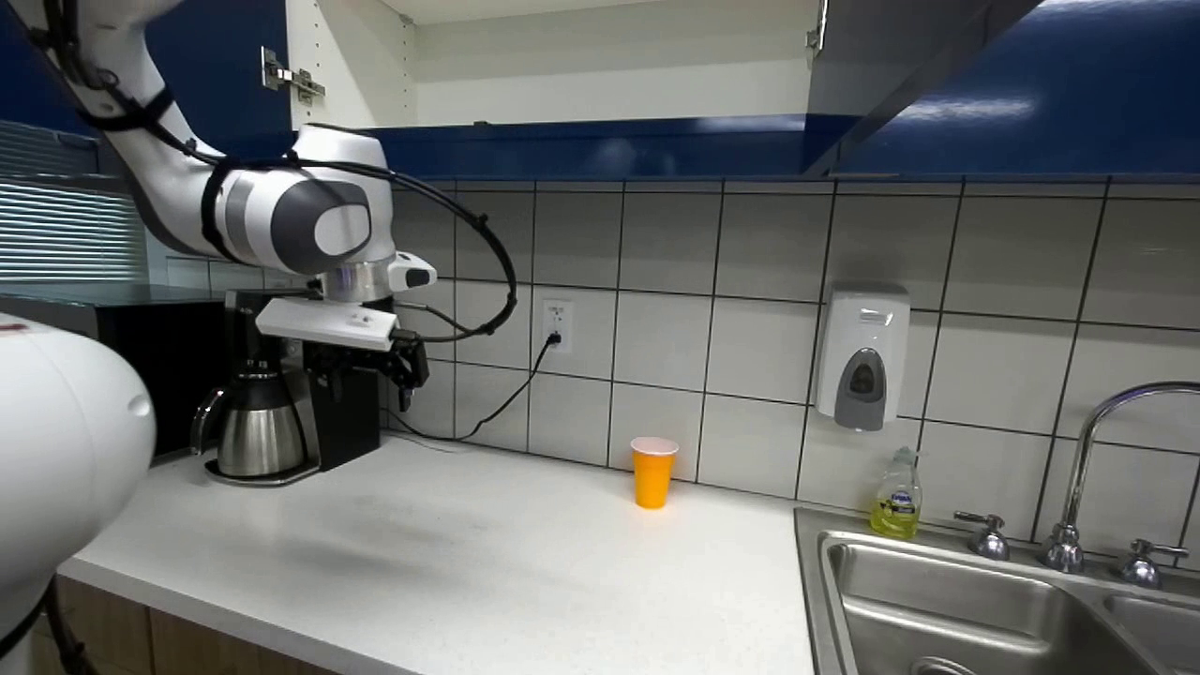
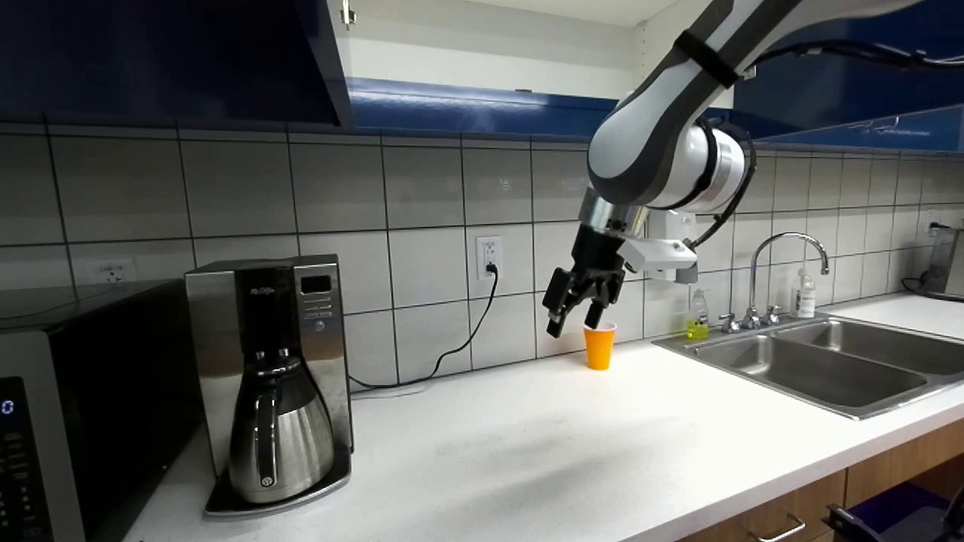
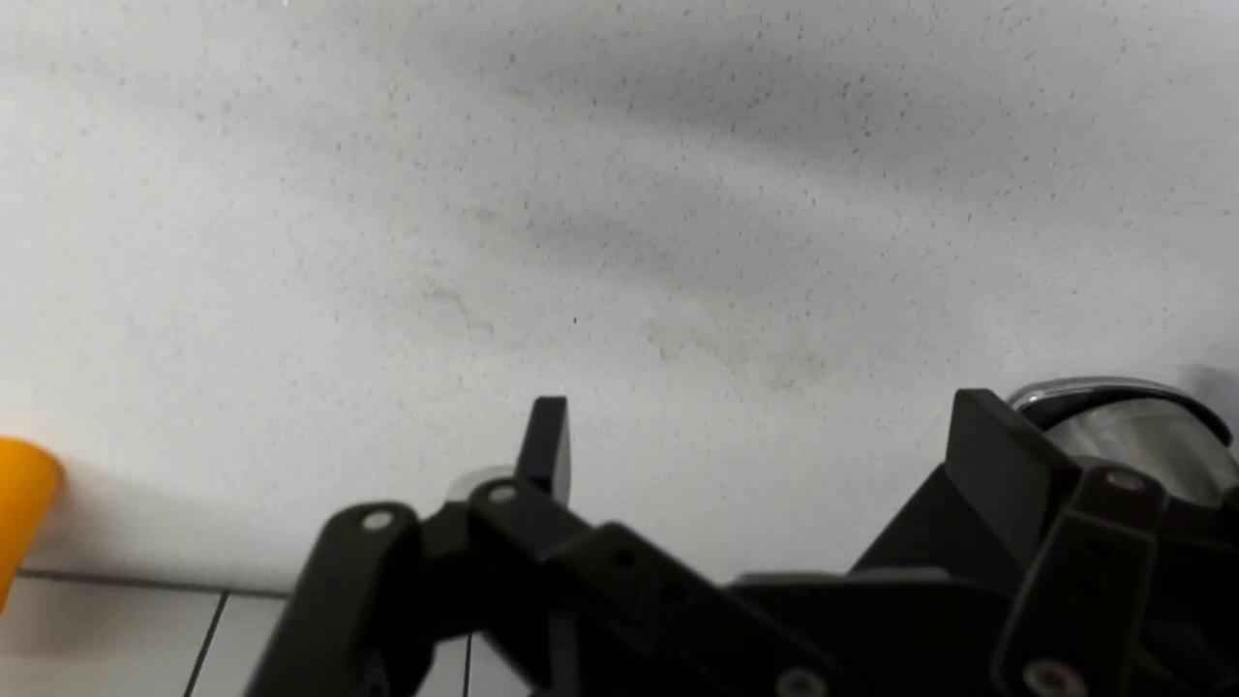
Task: Put the snack packet in the top cabinet
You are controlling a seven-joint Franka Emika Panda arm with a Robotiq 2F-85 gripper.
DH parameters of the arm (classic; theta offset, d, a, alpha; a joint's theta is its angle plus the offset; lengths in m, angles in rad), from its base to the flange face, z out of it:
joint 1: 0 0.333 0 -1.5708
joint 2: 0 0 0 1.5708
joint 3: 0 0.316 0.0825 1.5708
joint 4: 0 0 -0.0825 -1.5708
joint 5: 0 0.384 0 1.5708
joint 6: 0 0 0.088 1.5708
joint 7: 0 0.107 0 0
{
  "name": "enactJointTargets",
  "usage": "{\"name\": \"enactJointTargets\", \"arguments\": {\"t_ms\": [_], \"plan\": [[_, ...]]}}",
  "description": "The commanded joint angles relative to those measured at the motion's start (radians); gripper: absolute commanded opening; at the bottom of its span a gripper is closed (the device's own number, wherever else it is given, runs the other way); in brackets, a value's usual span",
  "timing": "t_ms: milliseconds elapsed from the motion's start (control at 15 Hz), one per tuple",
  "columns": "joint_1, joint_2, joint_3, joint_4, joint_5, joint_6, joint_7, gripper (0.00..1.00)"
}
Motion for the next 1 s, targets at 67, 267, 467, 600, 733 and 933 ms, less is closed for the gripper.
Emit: {"name": "enactJointTargets", "arguments": {"t_ms": [67, 267, 467, 600, 733, 933], "plan": [[0.003, 0.054, -0.02, -0.018, 0.086, -0.027, 0.019, 1.0], [-0.052, 0.094, 0.007, 0.001, 0.012, -0.116, 0.089, 1.0], [-0.06, 0.123, -0.005, 0.028, 0.004, -0.228, 0.061, 1.0], [-0.074, 0.136, 0.002, 0.038, -0.001, -0.261, 0.076, 1.0], [-0.08, 0.142, 0.008, 0.037, -0.007, -0.252, 0.081, 1.0], [-0.073, 0.134, 0.005, 0.015, 0.02, -0.222, 0.05, 1.0]]}}
